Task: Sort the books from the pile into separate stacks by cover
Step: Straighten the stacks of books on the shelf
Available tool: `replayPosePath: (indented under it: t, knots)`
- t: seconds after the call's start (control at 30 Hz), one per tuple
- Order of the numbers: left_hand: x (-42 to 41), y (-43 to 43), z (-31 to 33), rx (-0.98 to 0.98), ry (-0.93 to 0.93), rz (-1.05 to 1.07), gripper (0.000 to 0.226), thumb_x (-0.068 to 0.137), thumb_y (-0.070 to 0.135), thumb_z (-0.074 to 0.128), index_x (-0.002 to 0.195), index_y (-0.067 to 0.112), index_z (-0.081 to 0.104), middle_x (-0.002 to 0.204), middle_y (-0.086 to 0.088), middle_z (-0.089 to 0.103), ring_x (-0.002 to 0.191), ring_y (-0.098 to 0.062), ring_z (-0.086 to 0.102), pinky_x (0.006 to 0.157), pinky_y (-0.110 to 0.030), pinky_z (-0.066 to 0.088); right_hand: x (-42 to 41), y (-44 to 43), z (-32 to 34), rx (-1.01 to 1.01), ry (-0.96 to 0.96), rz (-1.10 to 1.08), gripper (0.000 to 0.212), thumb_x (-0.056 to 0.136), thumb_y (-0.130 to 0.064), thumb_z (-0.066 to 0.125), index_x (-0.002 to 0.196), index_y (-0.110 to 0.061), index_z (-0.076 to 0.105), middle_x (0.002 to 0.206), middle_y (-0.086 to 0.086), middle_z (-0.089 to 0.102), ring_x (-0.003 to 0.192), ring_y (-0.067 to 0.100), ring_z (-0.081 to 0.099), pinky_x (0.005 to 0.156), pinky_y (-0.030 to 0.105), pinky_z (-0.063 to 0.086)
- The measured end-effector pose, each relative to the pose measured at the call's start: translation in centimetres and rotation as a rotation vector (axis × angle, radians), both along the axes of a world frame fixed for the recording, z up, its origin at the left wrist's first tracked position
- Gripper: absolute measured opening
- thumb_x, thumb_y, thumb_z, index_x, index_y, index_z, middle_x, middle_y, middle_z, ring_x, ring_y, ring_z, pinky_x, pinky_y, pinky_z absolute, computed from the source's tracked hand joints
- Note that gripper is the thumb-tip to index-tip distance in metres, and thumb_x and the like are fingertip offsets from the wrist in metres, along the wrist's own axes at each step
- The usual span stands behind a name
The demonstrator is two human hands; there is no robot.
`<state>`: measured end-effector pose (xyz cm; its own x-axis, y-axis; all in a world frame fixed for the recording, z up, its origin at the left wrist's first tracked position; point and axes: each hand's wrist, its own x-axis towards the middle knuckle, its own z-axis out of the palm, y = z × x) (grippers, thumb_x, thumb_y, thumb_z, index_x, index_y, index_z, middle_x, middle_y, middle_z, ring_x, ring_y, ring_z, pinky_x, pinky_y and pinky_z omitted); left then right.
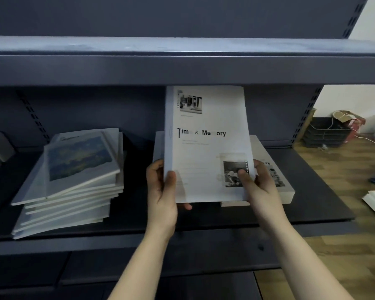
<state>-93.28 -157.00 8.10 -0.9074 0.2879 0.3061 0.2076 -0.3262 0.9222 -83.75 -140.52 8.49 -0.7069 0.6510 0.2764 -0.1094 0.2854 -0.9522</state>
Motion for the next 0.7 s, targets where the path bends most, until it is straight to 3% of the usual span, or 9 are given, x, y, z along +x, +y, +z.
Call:
replayPosePath:
  t: [0.17, 0.27, 0.33, 0.43, 0.53, 0.7]
  knots:
    - [0.9, 2.7, -1.2, -0.064, -0.025, -0.111, 0.023, 0.098, 0.030, 0.047, 0.121, 0.031, 0.042, 0.105, 0.015, 0.061, 0.088, -0.013, 0.065, 0.048, -0.030, 0.051, 1.6, 2.4, -0.1, -0.028, 0.044, -0.097, 0.018, 0.092, -0.006, 0.054, 0.104, -0.018, 0.056, 0.095, -0.003, 0.067, 0.083, 0.001, 0.063, 0.072, 0.016, 0.047]
    - [1.3, 3.6, -1.7, -0.188, 0.037, -0.121, 0.022, 0.098, 0.029, 0.045, 0.120, 0.024, 0.045, 0.106, 0.011, 0.059, 0.090, 0.002, 0.061, 0.056, -0.014, 0.049, 2.3, 4.2, -0.9, -0.068, 0.050, -0.158, 0.017, 0.090, -0.003, 0.055, 0.101, -0.015, 0.059, 0.093, 0.006, 0.069, 0.086, 0.018, 0.065, 0.077, 0.031, 0.050]
    - [0.9, 3.9, -2.3, -0.314, 0.126, -0.082, 0.016, 0.100, 0.027, 0.041, 0.112, 0.023, 0.052, 0.100, 0.017, 0.061, 0.088, 0.009, 0.058, 0.064, -0.008, 0.045, 2.7, 5.4, -1.2, -0.097, 0.047, -0.182, 0.016, 0.089, -0.001, 0.055, 0.100, -0.011, 0.061, 0.092, 0.010, 0.070, 0.084, 0.020, 0.066, 0.075, 0.033, 0.050]
    - [0.0, 4.2, -3.9, -0.572, 0.315, -0.021, 0.025, 0.099, 0.039, 0.035, 0.099, 0.028, 0.058, 0.090, 0.017, 0.063, 0.082, 0.001, 0.059, 0.068, -0.019, 0.047, 3.5, 7.0, -1.5, -0.109, 0.018, -0.200, 0.016, 0.089, -0.001, 0.054, 0.100, -0.009, 0.062, 0.092, 0.008, 0.071, 0.085, 0.018, 0.067, 0.073, 0.030, 0.050]
    - [-0.1, 4.7, -5.3, -0.887, 0.532, 0.098, 0.035, 0.098, 0.040, 0.029, 0.091, 0.024, 0.059, 0.086, 0.014, 0.057, 0.075, -0.004, 0.053, 0.064, -0.027, 0.044, 4.0, 8.4, -2.0, -0.097, -0.025, -0.222, 0.017, 0.089, -0.003, 0.054, 0.098, -0.014, 0.064, 0.092, 0.004, 0.071, 0.086, 0.020, 0.067, 0.077, 0.037, 0.051]
    - [-0.2, 5.7, -7.2, -1.046, 0.722, 0.189, 0.047, 0.097, 0.041, 0.019, 0.084, 0.021, 0.060, 0.088, 0.007, 0.058, 0.080, -0.014, 0.051, 0.072, -0.032, 0.040, 4.4, 10.2, -3.1, -0.059, -0.124, -0.264, 0.017, 0.087, -0.008, 0.056, 0.092, -0.020, 0.065, 0.087, 0.001, 0.071, 0.086, 0.025, 0.066, 0.079, 0.044, 0.051]
